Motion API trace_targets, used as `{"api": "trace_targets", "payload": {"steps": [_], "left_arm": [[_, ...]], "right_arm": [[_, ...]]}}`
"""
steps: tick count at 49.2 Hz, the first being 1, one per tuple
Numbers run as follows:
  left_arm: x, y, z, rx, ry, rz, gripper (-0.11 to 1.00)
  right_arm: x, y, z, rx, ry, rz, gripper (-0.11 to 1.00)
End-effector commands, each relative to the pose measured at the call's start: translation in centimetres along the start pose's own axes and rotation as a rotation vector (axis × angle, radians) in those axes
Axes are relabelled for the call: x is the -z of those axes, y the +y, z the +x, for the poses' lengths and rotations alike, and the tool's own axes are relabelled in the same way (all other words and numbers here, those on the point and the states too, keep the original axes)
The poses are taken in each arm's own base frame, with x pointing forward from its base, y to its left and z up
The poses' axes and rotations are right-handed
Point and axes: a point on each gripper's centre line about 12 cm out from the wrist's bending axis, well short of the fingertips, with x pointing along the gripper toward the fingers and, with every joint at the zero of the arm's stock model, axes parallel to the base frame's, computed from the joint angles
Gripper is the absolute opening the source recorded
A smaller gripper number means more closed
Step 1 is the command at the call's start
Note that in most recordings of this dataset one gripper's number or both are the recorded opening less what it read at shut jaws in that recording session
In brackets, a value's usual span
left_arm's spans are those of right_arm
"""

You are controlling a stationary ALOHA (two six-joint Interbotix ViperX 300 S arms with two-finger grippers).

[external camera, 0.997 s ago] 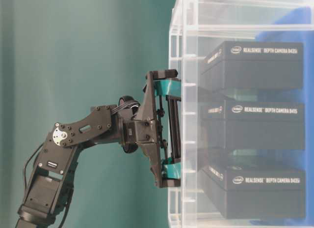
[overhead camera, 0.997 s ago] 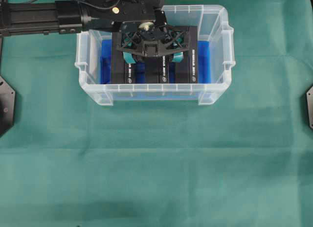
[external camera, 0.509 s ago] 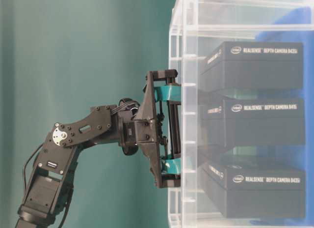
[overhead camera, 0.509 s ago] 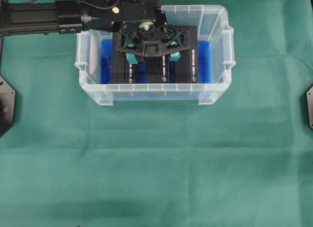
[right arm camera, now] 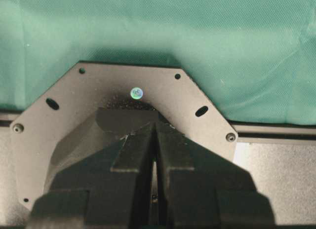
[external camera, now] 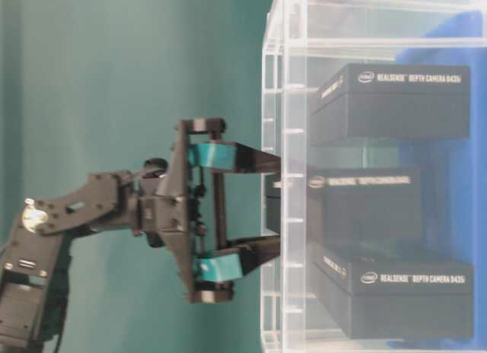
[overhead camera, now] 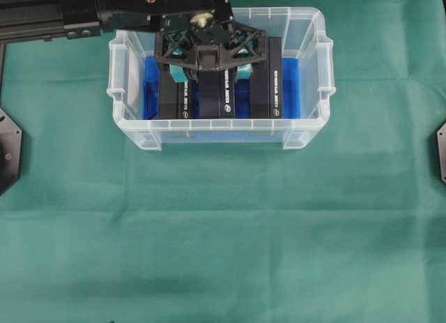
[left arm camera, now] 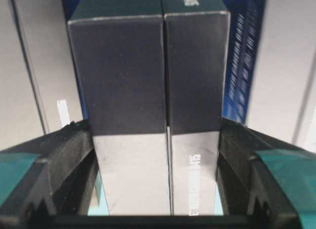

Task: Take the box out of the case with the left arm.
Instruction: 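Lift the middle box upward out of the case with left gripper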

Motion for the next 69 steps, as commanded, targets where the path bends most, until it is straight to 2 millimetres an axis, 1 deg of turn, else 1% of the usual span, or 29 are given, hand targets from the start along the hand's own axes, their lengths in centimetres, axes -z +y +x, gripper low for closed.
{"api": "trace_targets", "payload": {"steps": [1, 15, 22, 24, 36, 41, 46, 69], "left_arm": [[-0.1, -0.8, -4.0, 0.077, -0.021, 0.003, 0.60], [-0.1, -1.5, -7.5, 0.074, -0.020, 0.004, 0.60], [0.0, -1.7, -9.6, 0.090, -0.023, 0.006, 0.60], [-0.1, -1.8, -10.5, 0.101, -0.027, 0.006, 0.60], [-0.2, -1.2, -15.0, 0.124, -0.042, -0.004, 0.60], [-0.1, -0.9, -16.2, 0.130, -0.045, -0.001, 0.60], [-0.1, -0.8, -16.5, 0.121, -0.042, -0.002, 0.60], [-0.1, -0.7, -16.4, 0.114, -0.040, 0.000, 0.60]], "right_arm": [[-0.4, 0.0, -0.7, -0.003, -0.021, 0.003, 0.01], [-0.4, 0.0, -0.7, -0.003, -0.020, 0.003, 0.01], [-0.4, 0.0, -0.7, -0.003, -0.020, 0.003, 0.01], [-0.4, 0.0, -0.7, -0.003, -0.021, 0.003, 0.01], [-0.4, 0.0, -0.7, -0.003, -0.020, 0.003, 0.01], [-0.4, 0.0, -0.7, -0.003, -0.021, 0.003, 0.01], [-0.4, 0.0, -0.7, -0.003, -0.021, 0.003, 0.01], [-0.4, 0.0, -0.7, -0.003, -0.020, 0.003, 0.01]]}}
